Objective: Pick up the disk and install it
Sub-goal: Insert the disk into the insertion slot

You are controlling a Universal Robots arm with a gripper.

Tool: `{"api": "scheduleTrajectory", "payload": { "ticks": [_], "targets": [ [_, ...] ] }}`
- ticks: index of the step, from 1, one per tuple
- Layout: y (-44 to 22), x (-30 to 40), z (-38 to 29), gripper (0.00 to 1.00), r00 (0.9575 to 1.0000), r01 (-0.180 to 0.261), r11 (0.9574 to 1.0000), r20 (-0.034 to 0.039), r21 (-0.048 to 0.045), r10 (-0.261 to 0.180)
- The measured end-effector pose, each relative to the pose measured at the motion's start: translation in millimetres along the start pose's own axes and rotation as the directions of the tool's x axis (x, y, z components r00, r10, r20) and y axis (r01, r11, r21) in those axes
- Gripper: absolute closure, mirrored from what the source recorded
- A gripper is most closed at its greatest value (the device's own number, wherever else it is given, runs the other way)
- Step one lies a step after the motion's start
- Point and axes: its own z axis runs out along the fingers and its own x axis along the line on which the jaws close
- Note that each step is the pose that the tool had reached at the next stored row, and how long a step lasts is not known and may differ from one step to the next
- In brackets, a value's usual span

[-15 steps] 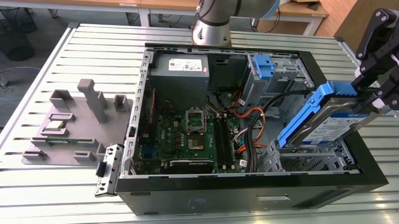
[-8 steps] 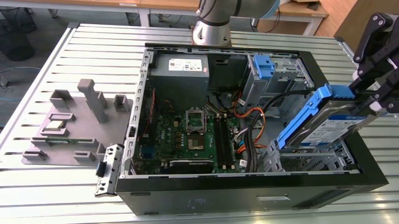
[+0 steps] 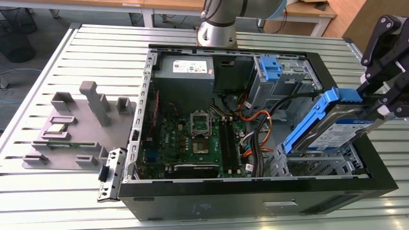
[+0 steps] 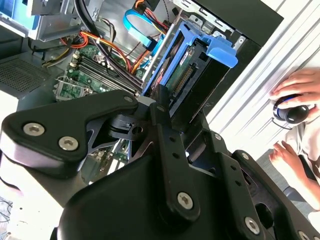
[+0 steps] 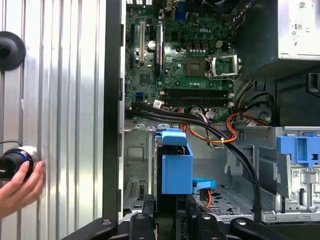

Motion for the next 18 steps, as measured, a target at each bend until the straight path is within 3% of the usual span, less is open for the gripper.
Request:
{"api": "scheduleTrajectory", "payload": {
  "ticks": [18],
  "targets": [
    [-1.0, 0.4, 4.9, 0.65, 1.0000, -0.005, 1.0000, 0.0000, 0.0004, 0.005]
  ]
}}
